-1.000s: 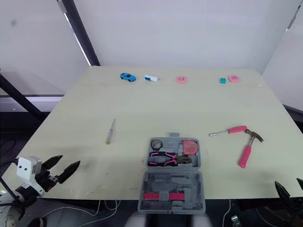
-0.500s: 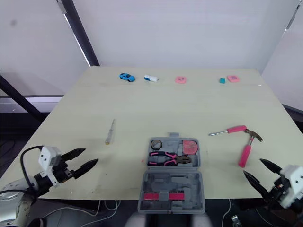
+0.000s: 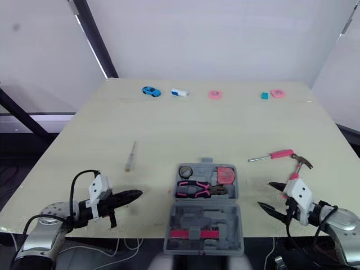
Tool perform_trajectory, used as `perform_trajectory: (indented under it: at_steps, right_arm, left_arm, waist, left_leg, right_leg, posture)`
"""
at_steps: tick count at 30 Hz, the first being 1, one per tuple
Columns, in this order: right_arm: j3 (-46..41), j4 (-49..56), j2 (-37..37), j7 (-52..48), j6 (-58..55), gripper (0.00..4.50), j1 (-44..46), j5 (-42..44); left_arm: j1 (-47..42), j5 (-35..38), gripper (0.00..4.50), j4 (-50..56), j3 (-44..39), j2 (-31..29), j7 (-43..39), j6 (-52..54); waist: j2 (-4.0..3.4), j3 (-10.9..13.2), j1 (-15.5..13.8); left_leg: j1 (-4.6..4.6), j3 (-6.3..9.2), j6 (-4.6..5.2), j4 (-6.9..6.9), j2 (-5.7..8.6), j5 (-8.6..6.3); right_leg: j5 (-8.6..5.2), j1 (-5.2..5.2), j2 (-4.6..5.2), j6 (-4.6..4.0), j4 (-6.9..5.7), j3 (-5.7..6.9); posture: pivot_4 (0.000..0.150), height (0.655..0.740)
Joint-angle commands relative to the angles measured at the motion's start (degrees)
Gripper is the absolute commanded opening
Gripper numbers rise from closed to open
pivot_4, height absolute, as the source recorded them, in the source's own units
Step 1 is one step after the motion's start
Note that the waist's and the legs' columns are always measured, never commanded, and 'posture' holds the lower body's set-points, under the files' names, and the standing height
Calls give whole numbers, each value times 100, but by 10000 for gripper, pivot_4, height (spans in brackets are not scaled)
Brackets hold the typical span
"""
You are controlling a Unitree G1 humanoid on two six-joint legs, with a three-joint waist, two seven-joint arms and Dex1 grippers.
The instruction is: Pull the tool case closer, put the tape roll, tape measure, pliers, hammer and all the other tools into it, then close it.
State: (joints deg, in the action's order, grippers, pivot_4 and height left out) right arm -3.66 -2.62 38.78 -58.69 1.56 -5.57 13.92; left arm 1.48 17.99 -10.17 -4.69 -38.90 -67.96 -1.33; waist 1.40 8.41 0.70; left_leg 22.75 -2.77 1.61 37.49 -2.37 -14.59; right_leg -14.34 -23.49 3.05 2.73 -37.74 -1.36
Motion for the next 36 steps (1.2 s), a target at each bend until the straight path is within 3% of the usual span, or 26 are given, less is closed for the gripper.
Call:
perform_trajectory:
  at_steps: [1, 4, 5, 15, 36]
  right_arm:
    - [254, -24, 21, -101, 64, 16550, 187, -160]
    - [549, -53, -42, -123, 6, 2524, 370, -286]
    - [676, -58, -45, -160, -24, 842, 428, -354]
    - [1288, -176, -176, -218, -136, 842, 889, -620]
    - [1489, -177, -312, -91, -194, 842, 943, -770]
  left_arm:
    - [0, -1, 0, 218, 177, -79, -205, 35]
    - [-115, -20, 0, 224, 327, -39, -217, 107]
    - [-159, -50, 0, 225, 419, -35, -247, 140]
    - [-443, -145, 0, 67, 871, 96, -353, 317]
    - [-1217, -742, 0, -963, 1403, 428, -473, -154]
  waist:
    - [0, 0, -2]
    - [0, 0, -5]
    - [0, 0, -6]
    - [0, 0, -10]
    - [0, 0, -8]
  left_leg:
    - [0, 0, 0, 0, 0, 0]
    - [-1, 0, 0, 1, 0, 0]
    - [-1, 1, 0, 3, 0, 0]
    - [1, 1, 0, 7, 1, 0]
    - [7, 0, 0, 35, 0, 0]
  right_leg:
    - [0, 0, 0, 0, -1, 0]
    - [0, 0, -1, 0, -5, 1]
    - [0, 0, -2, 0, -7, 1]
    - [0, 0, -4, 1, -10, 3]
    - [2, 3, -10, 2, -23, 8]
  posture:
    - [1500, 7400]
    - [1500, 7400]
    - [1500, 7400]
    - [1500, 7400]
    - [1500, 7400]
